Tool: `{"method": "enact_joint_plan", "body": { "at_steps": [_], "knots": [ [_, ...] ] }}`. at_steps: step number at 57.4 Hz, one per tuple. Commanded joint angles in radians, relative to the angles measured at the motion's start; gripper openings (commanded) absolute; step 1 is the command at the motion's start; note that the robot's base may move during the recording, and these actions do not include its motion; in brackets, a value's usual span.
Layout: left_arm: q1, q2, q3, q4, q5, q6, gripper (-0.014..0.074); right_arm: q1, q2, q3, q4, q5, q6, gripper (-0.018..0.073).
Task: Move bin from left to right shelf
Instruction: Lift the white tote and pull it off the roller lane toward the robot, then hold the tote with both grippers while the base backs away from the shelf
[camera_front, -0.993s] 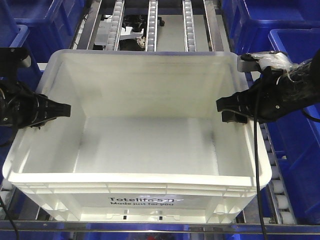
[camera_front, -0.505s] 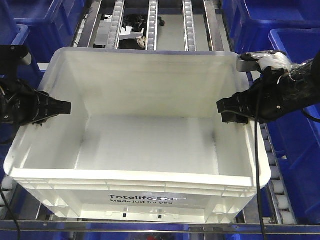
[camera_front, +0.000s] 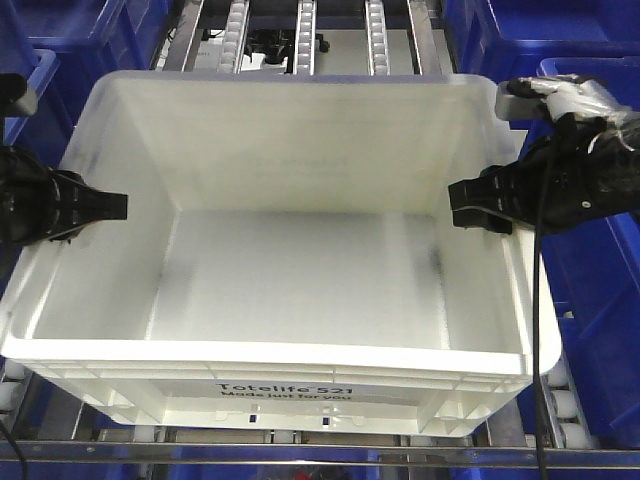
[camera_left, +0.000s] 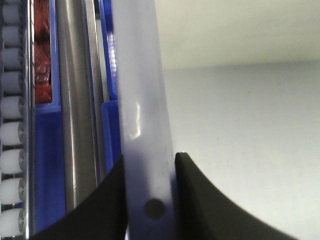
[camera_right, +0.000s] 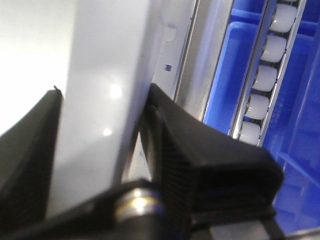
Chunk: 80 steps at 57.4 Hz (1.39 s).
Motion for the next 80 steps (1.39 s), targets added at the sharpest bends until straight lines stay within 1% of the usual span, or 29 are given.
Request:
{"method": "enact_joint_plan", "body": {
  "at_steps": [1, 23, 32, 38, 80],
  "knots": [
    [-0.014, -0.066, -0.042, -0.046, -0.104, 0.027, -0.0008, 0.003, -0.069, -0.039, 0.064, -0.077, -0.034, -0.0004],
    [-0.014, -0.179, -0.042, -0.046, -0.058, 0.024, -0.0008, 0.003, -0.158, -0.039, 0.089, -0.033, -0.034, -0.0004],
    [-0.014, -0.220, -0.042, -0.046, -0.012, 0.022, -0.0008, 0.003, -0.175, -0.039, 0.103, 0.000, -0.034, -0.0004],
    [-0.014, -0.240, -0.042, -0.046, -0.003, 0.022, -0.0008, 0.003, -0.180, -0.039, 0.104, 0.009, -0.034, -0.0004],
    [-0.014, -0.244, -0.041, -0.045, -0.005, 0.022, -0.0008, 0.003, -0.180, -0.039, 0.105, 0.010, -0.041, -0.0004]
  ]
}}
